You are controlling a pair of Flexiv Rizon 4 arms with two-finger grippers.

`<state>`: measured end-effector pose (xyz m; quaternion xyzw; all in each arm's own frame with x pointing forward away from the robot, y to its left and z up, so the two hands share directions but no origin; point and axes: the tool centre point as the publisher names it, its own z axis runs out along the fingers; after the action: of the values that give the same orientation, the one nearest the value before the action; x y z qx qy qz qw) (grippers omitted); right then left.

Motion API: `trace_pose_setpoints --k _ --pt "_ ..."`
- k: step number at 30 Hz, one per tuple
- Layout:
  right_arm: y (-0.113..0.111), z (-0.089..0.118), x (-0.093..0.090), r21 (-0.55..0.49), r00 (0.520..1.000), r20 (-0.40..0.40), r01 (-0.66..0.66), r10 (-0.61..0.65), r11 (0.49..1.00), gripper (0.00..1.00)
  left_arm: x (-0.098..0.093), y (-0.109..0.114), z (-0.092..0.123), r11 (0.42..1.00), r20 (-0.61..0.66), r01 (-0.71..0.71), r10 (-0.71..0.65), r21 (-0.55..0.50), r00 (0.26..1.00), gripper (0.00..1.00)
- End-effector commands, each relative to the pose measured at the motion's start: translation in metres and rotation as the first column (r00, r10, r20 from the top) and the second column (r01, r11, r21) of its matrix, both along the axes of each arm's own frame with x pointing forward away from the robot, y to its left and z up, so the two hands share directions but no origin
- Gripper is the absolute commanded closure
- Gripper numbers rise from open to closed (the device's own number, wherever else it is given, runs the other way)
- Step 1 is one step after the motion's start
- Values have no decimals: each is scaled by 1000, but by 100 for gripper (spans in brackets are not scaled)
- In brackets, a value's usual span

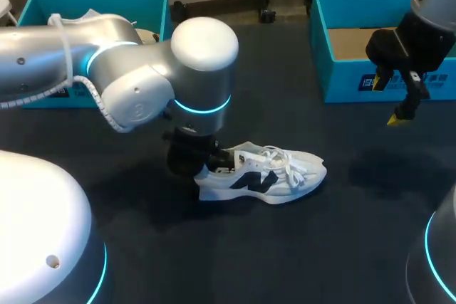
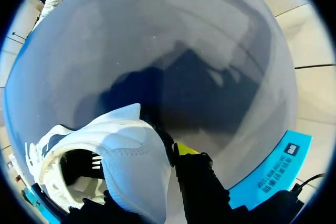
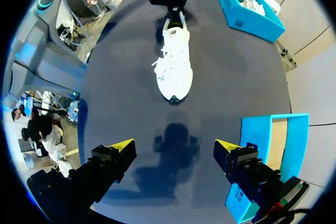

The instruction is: Take the shoe out of the shoebox, open the shoe tongue, remove and reinsert the insole, then place the shoe into the shoebox

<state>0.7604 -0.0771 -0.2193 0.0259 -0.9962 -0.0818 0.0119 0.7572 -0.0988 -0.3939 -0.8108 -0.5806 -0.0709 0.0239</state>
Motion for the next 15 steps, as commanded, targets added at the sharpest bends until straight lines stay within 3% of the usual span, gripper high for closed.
trace_pose_setpoints --k 1,5,7,9,10,11,15 --pt "0 -1 0 -1 1000 0 0 0 1000 0 1 -1 -3 1000 -3 -3 3 4 1000 100" --pt "0 -1 0 -1 1000 0 0 0 1000 0 -2 -1 -5 1000 -5 -5 5 11 1000 100" --pt "0 -1 0 -1 1000 0 0 0 1000 0 -2 -1 -6 1000 -5 -6 6 14 1000 79" --pt "0 -1 0 -1 1000 0 0 0 1000 0 -3 0 -4 1000 -7 -14 14 13 1000 51" --pt "0 -1 0 -1 1000 0 0 0 1000 0 -4 0 -3 1000 -7 -15 15 12 1000 15" --pt "0 -1 0 -1 1000 0 0 0 1000 0 -4 1 -1 1000 -10 -19 19 8 1000 2" --pt "0 -1 0 -1 1000 0 0 0 1000 0 -4 2 9 999 -27 -36 35 -17 999 0"
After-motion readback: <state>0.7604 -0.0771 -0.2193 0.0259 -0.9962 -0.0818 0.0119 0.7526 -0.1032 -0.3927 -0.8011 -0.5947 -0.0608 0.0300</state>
